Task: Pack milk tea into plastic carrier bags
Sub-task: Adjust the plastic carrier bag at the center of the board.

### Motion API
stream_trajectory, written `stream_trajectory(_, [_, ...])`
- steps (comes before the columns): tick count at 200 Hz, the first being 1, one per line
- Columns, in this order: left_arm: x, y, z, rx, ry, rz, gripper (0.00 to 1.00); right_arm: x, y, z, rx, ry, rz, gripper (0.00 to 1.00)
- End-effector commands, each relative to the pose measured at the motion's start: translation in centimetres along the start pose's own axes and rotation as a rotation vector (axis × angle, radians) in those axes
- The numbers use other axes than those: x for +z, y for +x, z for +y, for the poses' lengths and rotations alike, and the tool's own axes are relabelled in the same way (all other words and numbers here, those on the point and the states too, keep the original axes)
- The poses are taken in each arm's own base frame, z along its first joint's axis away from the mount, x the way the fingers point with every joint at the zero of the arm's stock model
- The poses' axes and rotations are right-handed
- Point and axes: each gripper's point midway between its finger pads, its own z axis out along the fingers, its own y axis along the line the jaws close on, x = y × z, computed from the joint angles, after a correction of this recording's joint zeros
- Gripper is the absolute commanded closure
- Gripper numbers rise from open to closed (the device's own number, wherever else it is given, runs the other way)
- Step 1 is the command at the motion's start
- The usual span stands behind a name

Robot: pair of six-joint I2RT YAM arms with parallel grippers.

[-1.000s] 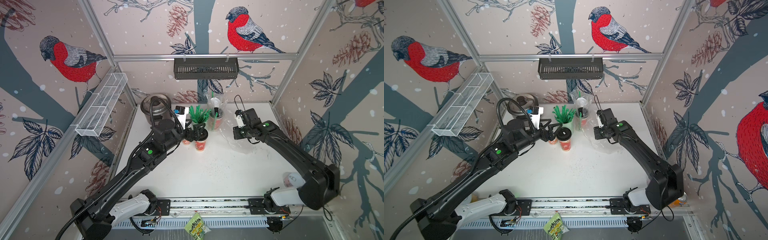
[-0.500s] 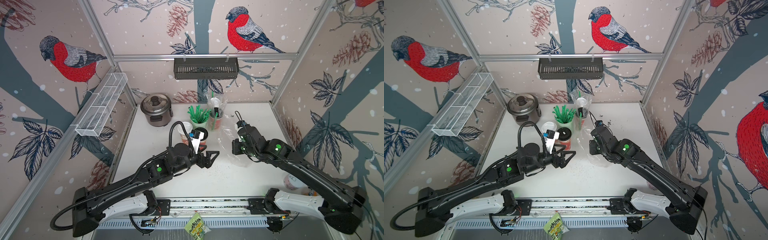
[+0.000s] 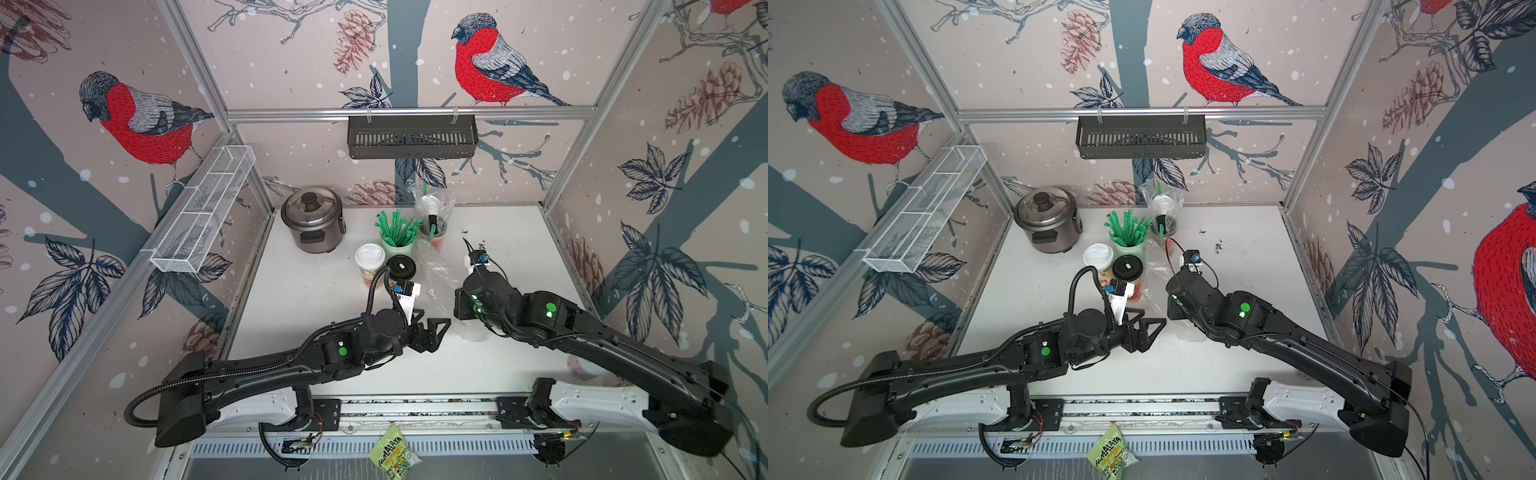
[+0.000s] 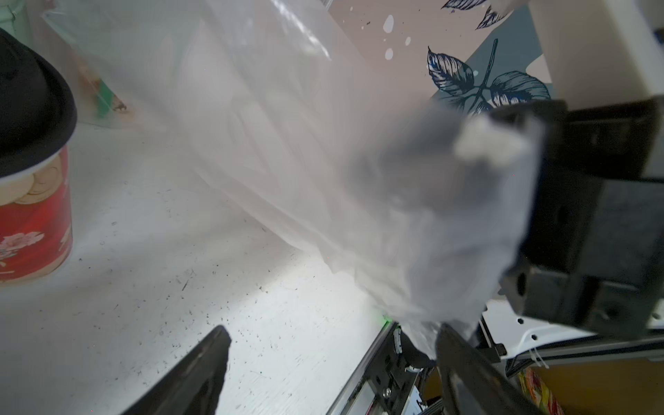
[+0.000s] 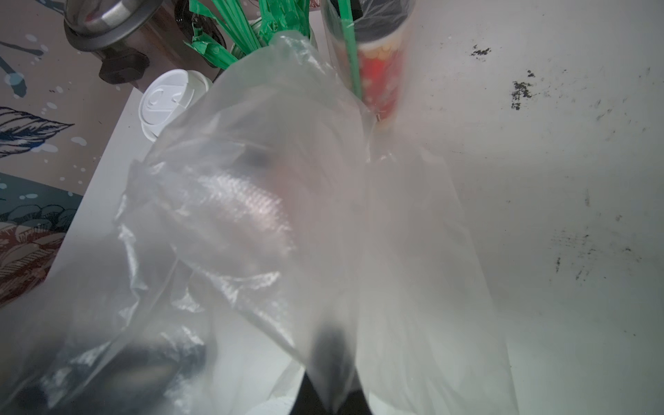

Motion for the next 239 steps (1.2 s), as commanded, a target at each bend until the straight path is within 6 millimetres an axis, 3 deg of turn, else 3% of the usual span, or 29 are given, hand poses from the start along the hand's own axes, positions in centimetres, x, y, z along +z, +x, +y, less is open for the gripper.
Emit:
stream_trajectory(1, [0.2, -1.4, -2.0, -0.037, 0.076, -0.058, 0.12, -0.1, -0.5, -0.5, 0.043, 0.029, -0.043, 0.99])
stream_trajectory(73, [1.4, 1.8, -4.6, 0.035, 0.157, 0.049, 0.12, 0.4, -0.5, -1.0, 0.067, 0.05, -0.065, 0.99])
stream_trajectory(105, [2.5, 1.9, -4.4, 0.035, 0.124, 0.043, 0.13, 0.4, -0.5, -0.4, 0.07, 0.025, -0.06, 0.99])
stream_trajectory(131, [3.1, 1.1, -3.4, -0.007, 0.052, 0.001, 0.19, 0.2, -0.3, -0.4, 0.075, 0.023, -0.06, 0.99])
stream_trajectory(167, [3.4, 0.4, -2.0, -0.034, -0.026, -0.048, 0.37, -0.3, -0.4, 0.2, 0.087, -0.007, -0.069, 0.99])
stream_trajectory(218, [3.2, 0.8, -0.6, -0.044, -0.075, -0.053, 0.8, -1.2, -0.8, 0.5, 0.103, -0.042, -0.089, 0.99])
stream_trajectory(239, [2.6, 0.5, -0.2, -0.042, -0.095, -0.064, 0.92, -1.5, -0.7, 0.6, 0.105, -0.062, -0.088, 0.99])
